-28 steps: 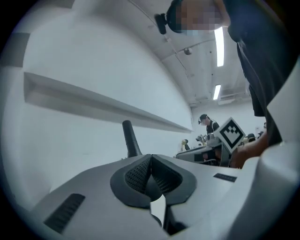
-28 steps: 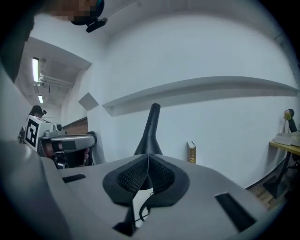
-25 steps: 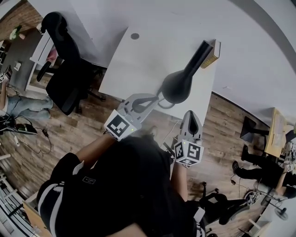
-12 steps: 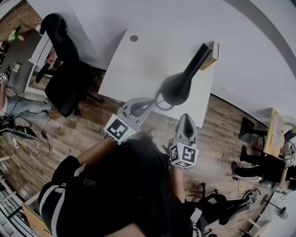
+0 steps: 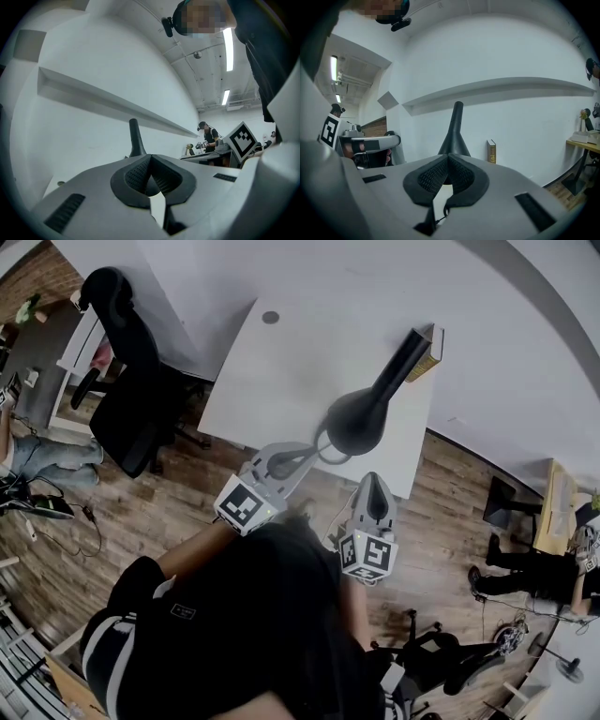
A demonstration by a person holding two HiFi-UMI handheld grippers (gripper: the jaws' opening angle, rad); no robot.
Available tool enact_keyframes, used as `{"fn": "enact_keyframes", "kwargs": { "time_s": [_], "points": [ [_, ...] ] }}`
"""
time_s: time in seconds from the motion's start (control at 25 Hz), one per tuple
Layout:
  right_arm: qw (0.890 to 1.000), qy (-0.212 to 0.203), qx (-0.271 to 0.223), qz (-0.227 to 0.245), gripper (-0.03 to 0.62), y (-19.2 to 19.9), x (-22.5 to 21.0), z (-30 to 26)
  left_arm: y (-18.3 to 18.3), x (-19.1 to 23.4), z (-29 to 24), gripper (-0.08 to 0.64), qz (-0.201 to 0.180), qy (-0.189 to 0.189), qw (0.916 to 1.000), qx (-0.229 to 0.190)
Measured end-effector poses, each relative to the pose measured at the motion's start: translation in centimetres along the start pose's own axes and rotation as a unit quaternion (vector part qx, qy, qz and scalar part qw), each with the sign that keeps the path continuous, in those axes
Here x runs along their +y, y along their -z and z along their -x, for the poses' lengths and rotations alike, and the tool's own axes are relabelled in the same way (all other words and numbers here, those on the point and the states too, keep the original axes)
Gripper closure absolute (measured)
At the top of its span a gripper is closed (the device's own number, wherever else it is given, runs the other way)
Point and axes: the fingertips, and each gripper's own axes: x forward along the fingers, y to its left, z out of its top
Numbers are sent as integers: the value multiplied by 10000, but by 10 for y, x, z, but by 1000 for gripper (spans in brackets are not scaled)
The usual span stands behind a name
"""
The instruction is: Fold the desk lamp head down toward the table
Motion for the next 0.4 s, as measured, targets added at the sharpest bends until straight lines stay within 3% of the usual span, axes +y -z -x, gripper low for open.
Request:
{"fn": "enact_keyframes", "kwargs": {
  "time_s": [0.4],
  "points": [
    [10000, 53, -6, -41, 578, 3, -4, 1, -2, -6, -4, 535, 1, 52, 10000, -45]
  ]
}}
